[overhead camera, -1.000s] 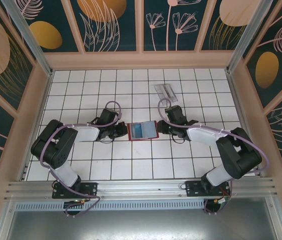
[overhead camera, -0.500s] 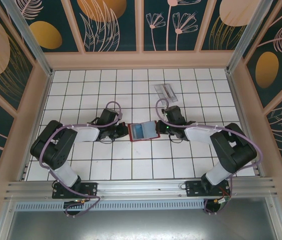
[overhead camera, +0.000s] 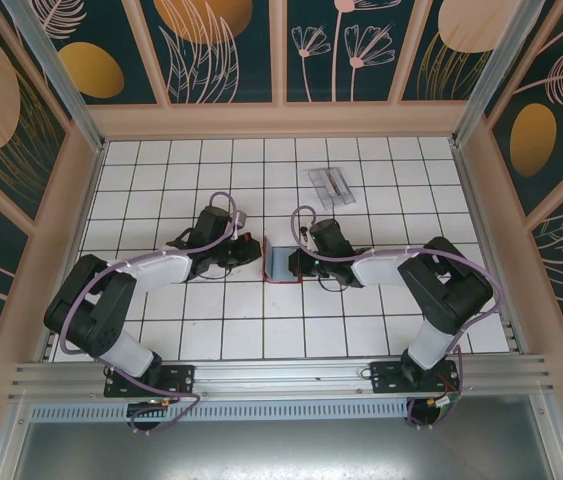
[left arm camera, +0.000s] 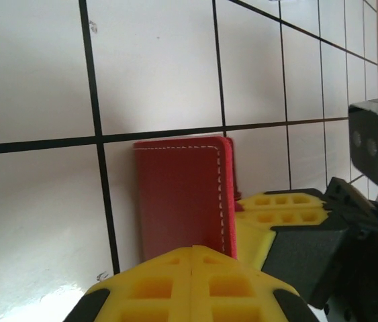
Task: Put the credit cards into the card holder
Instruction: Close the card holder at the center of the table.
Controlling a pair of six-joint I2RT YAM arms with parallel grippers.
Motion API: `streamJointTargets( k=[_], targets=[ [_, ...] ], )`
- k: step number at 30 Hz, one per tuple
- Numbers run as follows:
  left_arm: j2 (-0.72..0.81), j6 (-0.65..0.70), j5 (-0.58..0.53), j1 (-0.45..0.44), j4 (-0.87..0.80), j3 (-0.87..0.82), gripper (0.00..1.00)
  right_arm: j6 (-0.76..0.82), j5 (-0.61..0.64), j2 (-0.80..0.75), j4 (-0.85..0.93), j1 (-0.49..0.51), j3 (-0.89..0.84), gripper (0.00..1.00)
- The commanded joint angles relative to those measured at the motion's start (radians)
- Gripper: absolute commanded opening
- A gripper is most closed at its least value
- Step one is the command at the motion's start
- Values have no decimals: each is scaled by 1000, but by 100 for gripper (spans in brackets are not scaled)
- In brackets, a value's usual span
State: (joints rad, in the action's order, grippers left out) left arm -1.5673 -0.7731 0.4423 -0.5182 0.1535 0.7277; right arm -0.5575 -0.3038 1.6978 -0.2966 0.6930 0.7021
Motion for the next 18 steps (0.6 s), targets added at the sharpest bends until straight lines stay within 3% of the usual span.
streamJointTargets(
  k=[1, 12, 18],
  targets=[
    [-8, -17, 37, -11, 9, 14, 0, -48, -86, 33, -98, 6, -3, 0],
    [-174, -14, 37, -60, 85, 54, 3, -126, -63, -92, -189, -65, -166, 0],
    [-227, -2, -6, -76, 81, 54, 3, -151, -54, -141, -205, -81, -217, 8]
  ],
)
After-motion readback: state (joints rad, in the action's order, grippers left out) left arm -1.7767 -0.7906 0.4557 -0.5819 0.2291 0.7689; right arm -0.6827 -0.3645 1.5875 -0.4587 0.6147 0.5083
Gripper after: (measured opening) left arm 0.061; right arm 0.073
